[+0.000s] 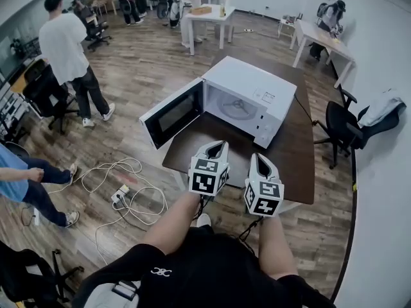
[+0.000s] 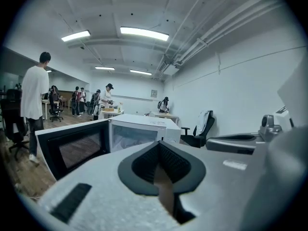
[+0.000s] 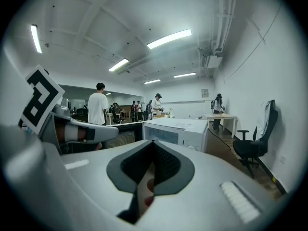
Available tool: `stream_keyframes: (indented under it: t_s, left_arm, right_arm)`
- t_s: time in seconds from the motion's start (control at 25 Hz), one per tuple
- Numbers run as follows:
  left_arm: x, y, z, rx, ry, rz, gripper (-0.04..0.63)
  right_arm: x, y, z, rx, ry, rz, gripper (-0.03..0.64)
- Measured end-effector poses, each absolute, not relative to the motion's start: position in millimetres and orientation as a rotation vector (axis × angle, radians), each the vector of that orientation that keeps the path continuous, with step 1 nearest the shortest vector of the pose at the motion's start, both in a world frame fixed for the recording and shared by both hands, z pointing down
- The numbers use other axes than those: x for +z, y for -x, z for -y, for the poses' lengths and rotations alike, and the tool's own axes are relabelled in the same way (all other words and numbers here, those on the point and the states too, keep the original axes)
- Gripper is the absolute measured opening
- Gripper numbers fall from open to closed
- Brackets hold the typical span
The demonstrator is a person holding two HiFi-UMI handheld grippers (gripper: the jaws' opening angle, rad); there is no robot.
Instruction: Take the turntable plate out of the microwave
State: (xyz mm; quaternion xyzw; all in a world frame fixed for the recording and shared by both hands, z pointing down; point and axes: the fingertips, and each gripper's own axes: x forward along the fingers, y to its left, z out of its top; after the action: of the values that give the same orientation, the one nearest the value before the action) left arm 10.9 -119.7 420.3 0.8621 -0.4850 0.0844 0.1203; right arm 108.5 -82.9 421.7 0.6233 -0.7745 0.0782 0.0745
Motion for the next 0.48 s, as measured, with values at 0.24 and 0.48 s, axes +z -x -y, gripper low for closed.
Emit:
stream_keyframes:
  t_s: [0.24, 0.48]
  left_arm:
    - [427, 3, 169, 0.249, -2.487, 1.415, 0.009]
    - [430, 7, 221, 0.254, -2.49, 1.397, 0.011]
  right_arm:
    - [426, -98, 132, 0.235, -1.847, 2.313, 0.009]
    - [426, -93, 179, 0.224, -1.856, 2.294, 0.009]
